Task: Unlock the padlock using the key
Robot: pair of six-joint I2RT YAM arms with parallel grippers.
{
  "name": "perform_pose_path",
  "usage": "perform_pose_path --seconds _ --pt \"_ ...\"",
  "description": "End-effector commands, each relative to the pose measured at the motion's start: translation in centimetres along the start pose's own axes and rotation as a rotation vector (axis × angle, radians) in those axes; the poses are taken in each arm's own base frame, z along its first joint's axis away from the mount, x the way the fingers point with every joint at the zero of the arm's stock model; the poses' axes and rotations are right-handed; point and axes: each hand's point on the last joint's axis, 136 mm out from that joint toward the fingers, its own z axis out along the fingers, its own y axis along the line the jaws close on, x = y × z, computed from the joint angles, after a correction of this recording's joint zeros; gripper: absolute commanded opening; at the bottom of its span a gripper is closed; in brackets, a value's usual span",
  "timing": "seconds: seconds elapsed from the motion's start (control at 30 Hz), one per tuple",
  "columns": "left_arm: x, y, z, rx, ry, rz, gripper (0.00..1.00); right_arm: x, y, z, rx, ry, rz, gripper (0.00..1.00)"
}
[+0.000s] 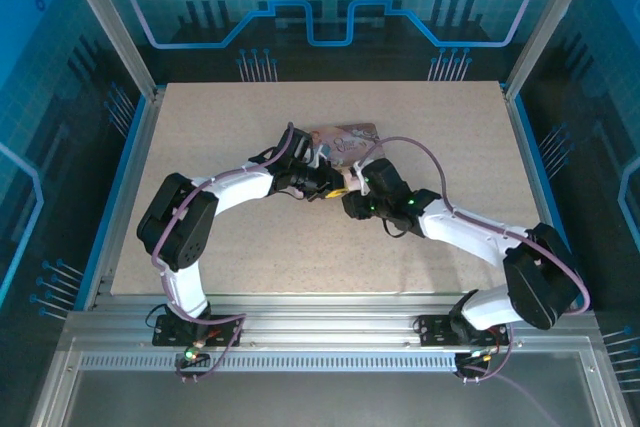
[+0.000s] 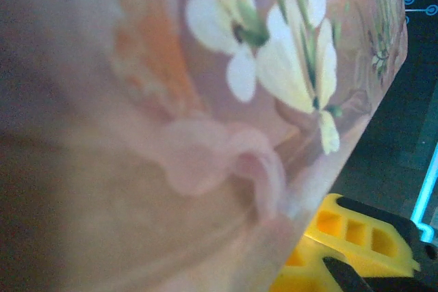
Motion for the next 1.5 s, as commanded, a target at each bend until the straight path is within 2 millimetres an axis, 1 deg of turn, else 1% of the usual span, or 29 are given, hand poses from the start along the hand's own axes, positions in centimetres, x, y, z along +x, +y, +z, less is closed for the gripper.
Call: perform_pose_path --seconds 0.0,0.03,0.07,0.33,0.47,0.7,0.77,0.83,1.1,1.17,1.2,1.27,1.33,1.4,1.43,1.47 --pt "0.3 -3.4 -1.3 0.093 0.027 0.041 0.09 -0.7 0.8 0.7 -0.01 -0.006 -0.03 0.43" --pt "0.3 -3.4 -1.4 0.092 0.026 0.04 0.09 -1.6 1.1 0.7 -0.014 -0.022 -0.031 0.42" --pt "0.3 -3.4 -1.4 0.092 0.027 0.042 0.09 -1.9 1.2 0.8 -0.014 -0.023 -0.032 0.42" --pt "0.4 -3.4 -1.4 0.095 0.03 0.042 0.09 -2.5 1.3 1.2 -0.011 -0.023 -0.037 0.4" --pt "0.4 -3.4 -1.4 0.096 0.03 0.041 0.09 -2.7 1.3 1.4 -0.012 -0.019 -0.044 0.35" --pt "0.4 -3.6 -1.4 0.1 0.031 0.043 0.09 -2.7 1.3 1.8 -0.018 -0.007 -0.045 0.34" --pt "0.4 -3.5 -1.5 0.1 0.03 0.041 0.09 -2.7 1.3 1.8 -0.018 -0.004 -0.047 0.3" --pt "0.4 -3.6 -1.5 0.102 0.03 0.043 0.09 -2.5 1.2 1.9 -0.017 0.002 -0.048 0.28" --pt "0.3 -3.8 -1.5 0.105 0.03 0.043 0.08 -2.2 0.6 2.2 -0.01 0.013 -0.039 0.29" --pt "0.2 -3.8 -1.4 0.105 0.03 0.042 0.08 -2.1 0.5 2.3 -0.007 0.017 -0.042 0.32" --pt "0.2 -3.8 -1.4 0.105 0.029 0.042 0.08 -2.0 0.5 2.3 -0.007 0.017 -0.043 0.31" --pt "0.2 -3.8 -1.5 0.106 0.03 0.043 0.08 -2.1 0.5 2.3 -0.007 0.015 -0.042 0.28" --pt "0.2 -3.8 -1.4 0.106 0.031 0.043 0.08 -2.0 0.5 2.3 -0.015 0.019 -0.04 0.18" --pt "0.2 -3.9 -1.5 0.107 0.03 0.044 0.08 -2.0 0.6 2.4 -0.031 0.021 -0.038 0.04" --pt "0.2 -3.9 -1.4 0.106 0.031 0.045 0.08 -1.9 0.7 2.4 -0.038 0.023 -0.037 0.0" --pt "0.2 -3.9 -1.5 0.107 0.031 0.046 0.08 -1.7 0.7 2.4 -0.042 0.026 -0.035 0.0"
